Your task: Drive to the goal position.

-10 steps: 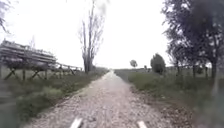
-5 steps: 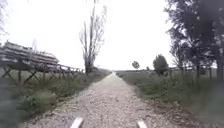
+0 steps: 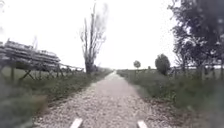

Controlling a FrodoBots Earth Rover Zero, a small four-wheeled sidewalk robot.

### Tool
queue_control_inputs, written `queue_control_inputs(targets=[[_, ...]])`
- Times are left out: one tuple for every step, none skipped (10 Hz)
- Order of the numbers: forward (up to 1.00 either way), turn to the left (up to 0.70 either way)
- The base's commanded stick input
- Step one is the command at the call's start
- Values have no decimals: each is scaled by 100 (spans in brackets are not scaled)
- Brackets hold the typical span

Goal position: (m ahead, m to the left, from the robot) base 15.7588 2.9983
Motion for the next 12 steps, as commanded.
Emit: queue_control_inputs(targets=[[70, 0], [70, 0], [70, 0], [70, 0], [70, 0], [70, 0], [70, 0], [70, -3], [70, -24], [70, -25], [70, -3], [70, 0]])
